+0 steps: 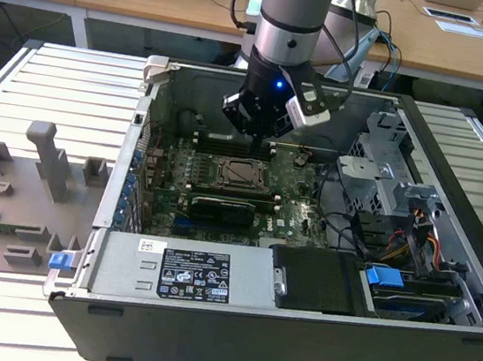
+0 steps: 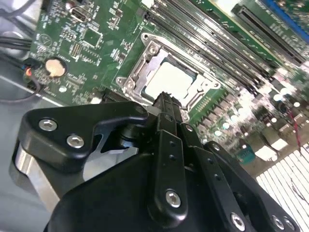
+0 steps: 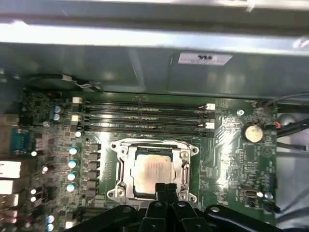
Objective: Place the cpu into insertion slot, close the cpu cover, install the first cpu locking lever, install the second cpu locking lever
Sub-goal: 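Install the first cpu locking lever, then install the second cpu locking lever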
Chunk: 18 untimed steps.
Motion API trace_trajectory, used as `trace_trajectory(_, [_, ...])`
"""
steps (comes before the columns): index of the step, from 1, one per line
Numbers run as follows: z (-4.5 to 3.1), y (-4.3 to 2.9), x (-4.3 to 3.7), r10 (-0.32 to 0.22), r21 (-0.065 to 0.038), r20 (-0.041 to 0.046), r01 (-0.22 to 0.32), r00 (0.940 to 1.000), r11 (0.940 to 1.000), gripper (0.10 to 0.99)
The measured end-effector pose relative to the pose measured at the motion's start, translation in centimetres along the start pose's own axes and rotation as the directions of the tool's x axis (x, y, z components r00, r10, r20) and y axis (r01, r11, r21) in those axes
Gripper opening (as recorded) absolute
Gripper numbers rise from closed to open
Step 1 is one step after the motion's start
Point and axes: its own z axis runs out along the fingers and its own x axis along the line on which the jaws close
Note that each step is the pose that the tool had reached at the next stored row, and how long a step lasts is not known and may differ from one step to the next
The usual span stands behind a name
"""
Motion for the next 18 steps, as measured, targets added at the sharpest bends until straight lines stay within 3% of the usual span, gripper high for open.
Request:
trace_trajectory(3, [-0.62,0.04,0.00,0.000,0.000,0.0001,0.000,1.0000,1.0000,0.106])
trace_trajectory(15, [-0.68,0.04,0.01,0.000,0.000,-0.0001,0.000,1.0000,1.0000,0.106])
trace_trajectory(18, [-0.57,-0.74,0.06,0.000,0.000,0.0000,0.000,1.0000,1.0000,0.106])
